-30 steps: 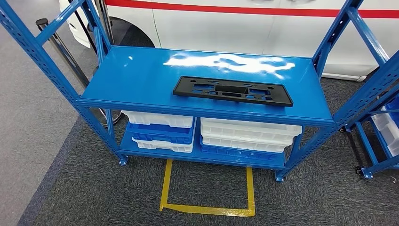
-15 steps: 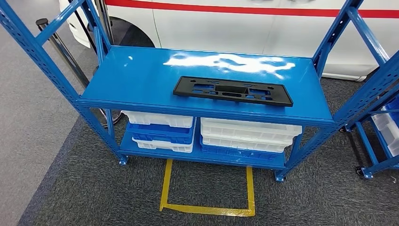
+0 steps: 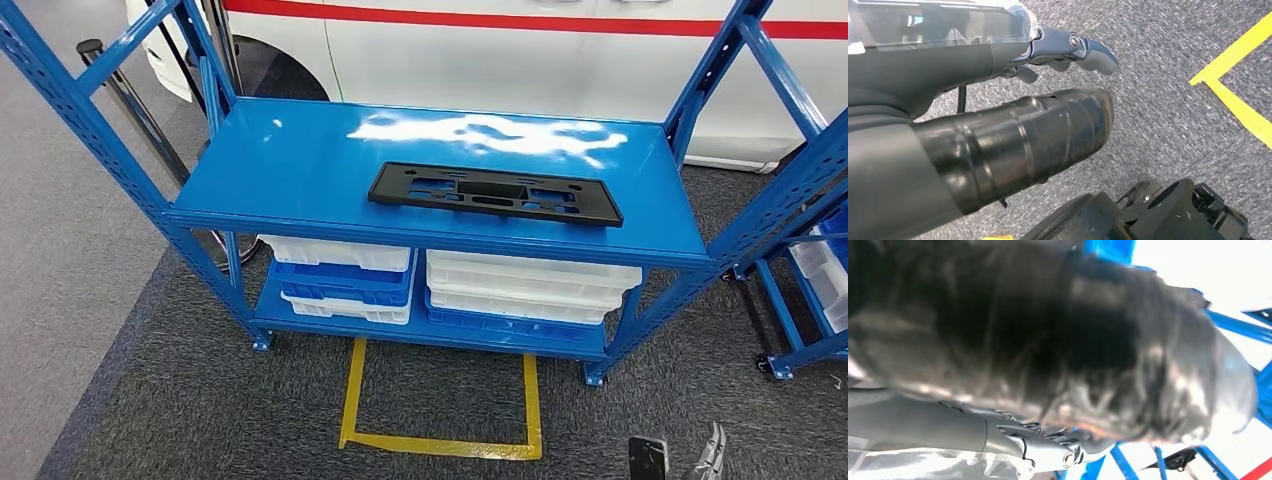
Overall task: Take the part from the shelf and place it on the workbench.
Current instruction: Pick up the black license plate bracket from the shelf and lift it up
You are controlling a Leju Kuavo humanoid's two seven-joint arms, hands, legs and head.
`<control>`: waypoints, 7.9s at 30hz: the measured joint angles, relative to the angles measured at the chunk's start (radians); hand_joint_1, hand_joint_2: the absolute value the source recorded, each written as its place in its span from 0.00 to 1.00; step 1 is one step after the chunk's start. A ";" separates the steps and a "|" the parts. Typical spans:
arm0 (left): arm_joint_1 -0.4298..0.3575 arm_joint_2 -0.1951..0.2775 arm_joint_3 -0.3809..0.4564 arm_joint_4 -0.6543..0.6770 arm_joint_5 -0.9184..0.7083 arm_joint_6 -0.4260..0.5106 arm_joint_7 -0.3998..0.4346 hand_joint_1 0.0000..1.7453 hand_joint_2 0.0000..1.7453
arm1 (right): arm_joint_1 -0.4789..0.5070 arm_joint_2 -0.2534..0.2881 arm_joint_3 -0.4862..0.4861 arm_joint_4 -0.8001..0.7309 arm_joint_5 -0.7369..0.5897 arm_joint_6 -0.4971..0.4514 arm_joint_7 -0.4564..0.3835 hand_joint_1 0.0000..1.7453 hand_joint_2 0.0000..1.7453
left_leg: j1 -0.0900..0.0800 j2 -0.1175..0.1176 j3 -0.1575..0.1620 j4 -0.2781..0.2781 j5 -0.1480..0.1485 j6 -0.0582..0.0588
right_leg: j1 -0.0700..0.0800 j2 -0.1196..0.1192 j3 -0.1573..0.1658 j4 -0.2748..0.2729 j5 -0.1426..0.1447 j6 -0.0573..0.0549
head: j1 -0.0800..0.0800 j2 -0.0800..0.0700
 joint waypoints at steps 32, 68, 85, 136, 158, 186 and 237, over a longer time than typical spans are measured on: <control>-0.020 -0.083 0.027 0.020 -0.079 -0.032 -0.066 0.00 0.00 | -0.027 -0.184 1.022 -0.423 0.158 0.179 -0.072 0.00 1.00 | 0.000 -0.002 0.001 0.000 0.001 0.000 | 0.000 -0.002 -0.001 0.000 0.000 0.000 | 0.000 0.000; -0.021 -0.085 0.027 0.022 -0.080 -0.049 -0.082 0.00 0.00 | -0.084 -0.216 1.125 -0.417 0.224 0.113 -0.013 0.00 1.00 | -0.003 -0.002 -0.008 0.013 -0.005 0.011 | -0.003 -0.002 -0.001 -0.003 0.004 0.010 | 0.000 0.000; -0.024 -0.091 0.027 0.022 -0.081 -0.048 -0.073 0.00 0.00 | -0.048 -0.230 1.096 -0.428 0.235 0.102 -0.007 0.00 1.00 | 0.018 -0.001 0.046 -0.009 -0.042 -0.023 | -0.019 0.006 -0.043 0.019 0.016 0.013 | 0.001 0.000; -0.020 -0.097 0.029 0.029 -0.083 -0.056 -0.063 0.00 0.00 | -0.033 -0.236 1.080 -0.427 0.260 0.075 0.002 0.00 1.00 | -0.003 -0.044 -0.041 0.020 0.023 0.051 | -0.004 0.025 -0.033 0.212 -0.151 0.026 | 0.001 0.000; -0.016 -0.097 0.030 0.031 -0.082 -0.050 -0.064 0.00 0.00 | -0.017 -0.255 1.048 -0.483 0.321 0.051 0.024 0.00 1.00 | -0.003 -0.047 -0.101 0.066 0.036 0.004 | -0.002 0.027 0.036 0.006 -0.038 -0.013 | -0.003 0.000; -0.021 -0.056 0.030 0.031 -0.086 -0.160 -0.086 0.00 0.00 | -0.034 -0.290 0.977 -0.526 0.464 0.018 0.114 0.00 1.00 | -0.008 -0.049 -0.089 0.039 0.049 0.026 | 0.003 0.023 0.051 -0.012 -0.048 0.010 | -0.003 0.000; -0.022 0.024 0.021 0.031 -0.091 -0.215 -0.117 0.00 0.00 | -0.357 -0.421 1.144 -0.362 0.464 0.365 0.263 0.00 1.00 | -0.007 -0.049 -0.088 0.038 0.051 0.024 | 0.003 0.021 0.051 -0.009 -0.048 0.010 | -0.003 0.000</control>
